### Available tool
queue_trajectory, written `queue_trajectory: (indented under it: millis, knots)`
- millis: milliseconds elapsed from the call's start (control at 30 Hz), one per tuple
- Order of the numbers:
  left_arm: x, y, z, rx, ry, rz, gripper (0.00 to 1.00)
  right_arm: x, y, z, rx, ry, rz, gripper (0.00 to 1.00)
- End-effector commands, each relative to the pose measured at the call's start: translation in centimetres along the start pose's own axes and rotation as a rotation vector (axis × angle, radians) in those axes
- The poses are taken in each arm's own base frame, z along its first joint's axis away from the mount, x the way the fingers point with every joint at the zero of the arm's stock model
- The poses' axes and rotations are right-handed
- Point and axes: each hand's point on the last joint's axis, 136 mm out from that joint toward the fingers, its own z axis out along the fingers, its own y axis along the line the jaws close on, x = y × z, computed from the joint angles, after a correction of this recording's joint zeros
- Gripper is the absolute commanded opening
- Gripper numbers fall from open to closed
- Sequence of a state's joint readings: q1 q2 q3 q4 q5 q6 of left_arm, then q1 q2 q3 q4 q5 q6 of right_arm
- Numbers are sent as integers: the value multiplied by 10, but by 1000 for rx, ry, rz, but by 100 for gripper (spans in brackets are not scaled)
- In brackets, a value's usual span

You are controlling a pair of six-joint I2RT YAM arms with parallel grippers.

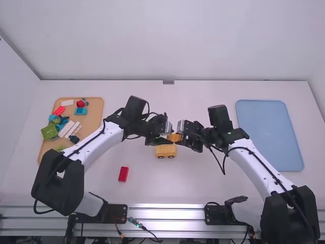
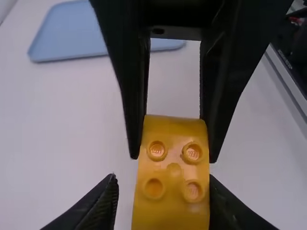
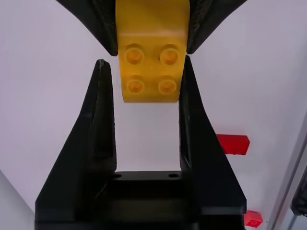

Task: Assemble lego blocks to make yellow taxi

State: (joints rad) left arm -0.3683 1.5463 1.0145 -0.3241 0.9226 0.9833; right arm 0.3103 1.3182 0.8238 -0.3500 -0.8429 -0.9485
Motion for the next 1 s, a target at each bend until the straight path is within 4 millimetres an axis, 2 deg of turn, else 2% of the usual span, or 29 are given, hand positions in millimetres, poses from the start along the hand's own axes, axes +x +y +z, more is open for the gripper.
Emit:
queue_trajectory:
  millis: [0, 300, 367, 433, 500, 733, 833, 867, 900, 933, 967]
  knots:
    - [-10, -1, -6, 0, -33, 11, 47, -12, -5, -4, 6, -28, -20, 0]
    - [-18, -6, -6, 28, -76, 51, 46, -12, -5, -4, 6, -28, -20, 0]
    - [-18, -7, -5, 33, -76, 50, 43, -12, -5, -4, 6, -27, -20, 0]
    - [-18, -7, -5, 33, -76, 51, 33, -12, -4, -4, 5, -28, -20, 0]
    - [-18, -7, -6, 31, -75, 50, 30, -12, -4, -4, 4, -29, -20, 0]
    - [-16, -6, -7, 27, -71, 43, 27, -13, -4, -4, 4, -30, -20, 0]
    - [-15, -7, -7, 30, -68, 40, 20, -13, -4, -4, 2, -31, -21, 0]
    - [-15, -7, -6, 30, -66, 39, 19, -13, -4, -4, 3, -31, -21, 7]
    - [-14, -6, -6, 24, -57, 38, 19, -13, -4, -4, 3, -31, -21, 33]
    - [-11, -5, -7, 17, -46, 35, 19, -13, -4, -4, 4, -31, -20, 54]
    - [-8, -4, -6, 9, -27, 32, 19, -13, -4, -4, 4, -31, -21, 85]
